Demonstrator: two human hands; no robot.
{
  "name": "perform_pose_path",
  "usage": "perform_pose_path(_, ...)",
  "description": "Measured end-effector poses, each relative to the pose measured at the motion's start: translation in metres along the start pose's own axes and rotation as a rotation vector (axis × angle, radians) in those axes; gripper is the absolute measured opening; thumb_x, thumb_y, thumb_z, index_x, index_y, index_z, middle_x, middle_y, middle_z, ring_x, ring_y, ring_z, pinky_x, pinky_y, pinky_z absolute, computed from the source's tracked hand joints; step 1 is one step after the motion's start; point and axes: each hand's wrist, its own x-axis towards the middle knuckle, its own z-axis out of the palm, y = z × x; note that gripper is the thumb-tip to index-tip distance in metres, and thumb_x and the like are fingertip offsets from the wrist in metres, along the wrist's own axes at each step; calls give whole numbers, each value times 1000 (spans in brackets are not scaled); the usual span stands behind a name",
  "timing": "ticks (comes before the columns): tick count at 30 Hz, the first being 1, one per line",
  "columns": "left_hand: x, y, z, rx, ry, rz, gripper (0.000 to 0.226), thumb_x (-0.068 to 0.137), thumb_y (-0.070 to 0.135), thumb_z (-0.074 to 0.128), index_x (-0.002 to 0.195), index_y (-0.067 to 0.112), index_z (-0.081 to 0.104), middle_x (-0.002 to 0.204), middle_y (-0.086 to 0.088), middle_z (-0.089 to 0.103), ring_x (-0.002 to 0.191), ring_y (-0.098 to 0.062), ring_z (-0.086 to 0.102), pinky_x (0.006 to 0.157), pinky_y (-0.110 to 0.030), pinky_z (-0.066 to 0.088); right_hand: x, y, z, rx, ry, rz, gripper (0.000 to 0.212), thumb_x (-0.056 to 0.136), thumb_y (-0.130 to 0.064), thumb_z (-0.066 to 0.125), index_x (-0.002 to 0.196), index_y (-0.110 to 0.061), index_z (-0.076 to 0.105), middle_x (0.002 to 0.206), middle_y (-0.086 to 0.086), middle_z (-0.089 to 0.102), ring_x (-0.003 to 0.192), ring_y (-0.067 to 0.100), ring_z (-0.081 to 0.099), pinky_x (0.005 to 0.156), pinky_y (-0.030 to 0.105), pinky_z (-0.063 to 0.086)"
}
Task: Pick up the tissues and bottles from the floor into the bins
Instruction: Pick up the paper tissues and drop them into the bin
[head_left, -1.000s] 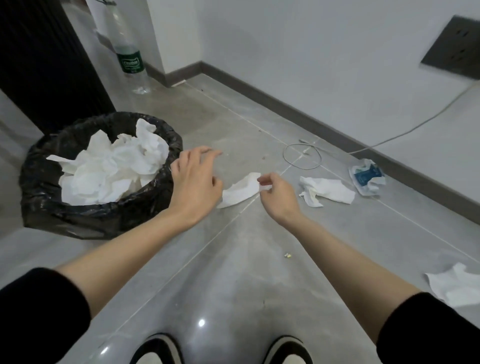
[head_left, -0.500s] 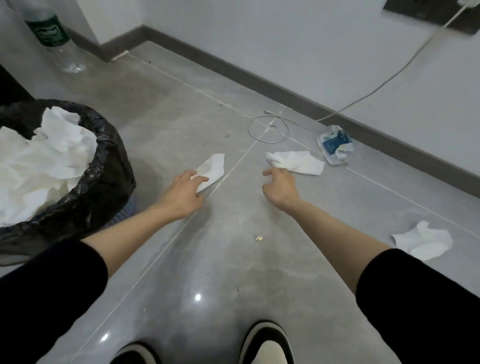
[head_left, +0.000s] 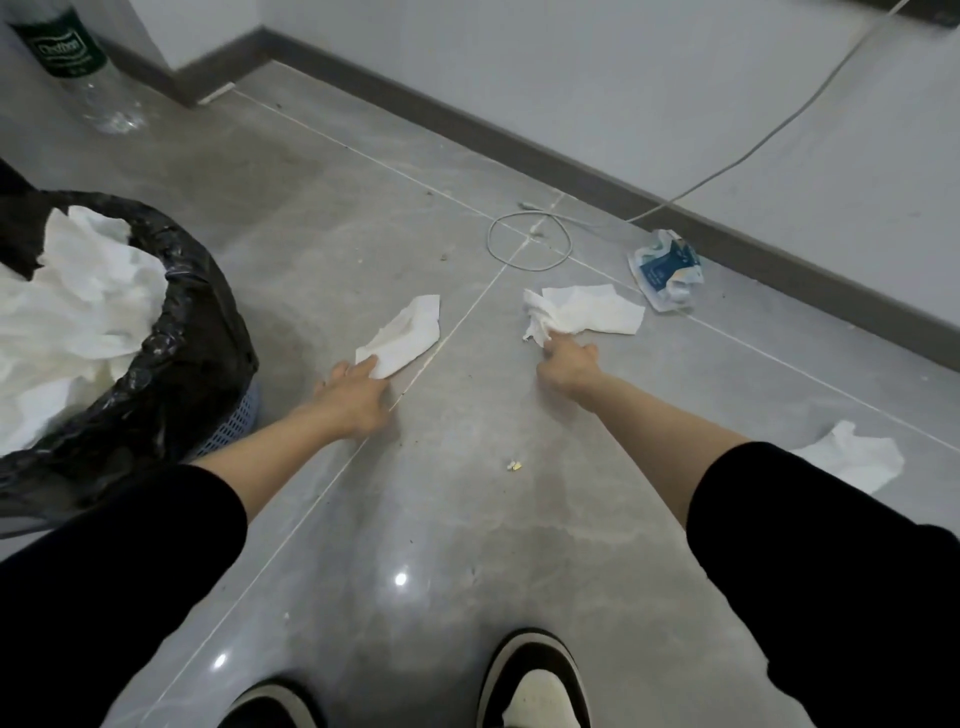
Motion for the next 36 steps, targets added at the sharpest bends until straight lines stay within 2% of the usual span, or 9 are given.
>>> perform_pose_path(6, -4, -4, -1, -136, 157, 75, 11, 87, 21, 44, 83, 13, 52, 113, -11, 59, 103, -31, 51, 86, -41, 47, -24, -10, 4, 253, 219, -109, 22, 89, -21, 54, 96, -12, 73, 103, 5, 70, 100, 20, 62, 79, 24, 43)
perform_pose_path(10, -19, 9, -1, -458, 406, 53, 21, 87, 16, 53, 92, 11, 73, 106, -5, 68, 104, -25, 60, 80, -30, 44, -54, -22, 7, 407, 198, -239, 4, 77, -22, 70, 75, -20, 68, 68, -5, 59, 64, 9, 52, 63, 22, 41)
perform_pose_path(13, -31, 19, 5, -721, 439, 16, 7, 83, 16, 65, 84, 18, 72, 94, 1, 68, 96, -19, 61, 74, -24, 40, -67, -23, 10, 481, 125, -240, 16, 74, -23, 76, 80, -20, 62, 69, -4, 54, 63, 9, 50, 60, 20, 42)
perform_pose_path(16, -37, 23, 17, -815, 375, 22, 9, 81, 16, 69, 83, 19, 61, 93, -1, 62, 90, -21, 57, 71, -26, 39, -77, -20, 19, 404, -48, -226, 38, 76, -20, 74, 109, -18, 54, 70, -5, 51, 64, 8, 50, 56, 18, 37)
perform_pose_path(20, -41, 24, 33, -781, 194, 58, 31, 87, 10, 58, 113, 14, 41, 102, -6, 49, 94, -24, 50, 74, -28, 37, -80, -12, 40, 98, -158, -212, 61, 78, -19, 68, 134, -16, 43, 86, 3, 60, 87, 19, 58, 74, 28, 47)
perform_pose_path(22, -42, 21, 37, -675, 70, 78, 54, 88, 10, 54, 135, 20, 28, 108, -11, 48, 96, -28, 52, 77, -29, 40, -81, -8, 49, 37, -160, -205, 55, 79, -18, 63, 132, -21, 46, 99, 8, 62, 94, 24, 60, 78, 30, 49)
perform_pose_path(24, -43, 17, 39, -504, -19, 122, 67, 88, 10, 51, 144, 29, 18, 122, -12, 49, 103, -30, 52, 82, -31, 42, -85, -5, 54, 4, -156, -243, 47, 80, -17, 60, 125, -26, 50, 93, 5, 58, 87, 23, 55, 71, 27, 44)
perform_pose_path(31, -42, 13, 43, -287, -22, 140, 61, 91, 14, 49, 144, 31, 25, 129, -10, 53, 109, -30, 53, 80, -30, 40, -87, -4, 63, -149, -123, -301, 29, 81, -11, 53, 105, -26, 59, 92, -1, 51, 87, 23, 52, 67, 27, 35)
perform_pose_path(36, -40, 17, 43, -168, 64, 138, 41, 93, 18, 49, 132, 26, 41, 124, -8, 52, 109, -27, 52, 84, -34, 42, -87, -6, 64, -112, -111, -246, 24, 82, -17, 60, 104, -25, 61, 104, 3, 62, 94, 23, 58, 67, 25, 35)
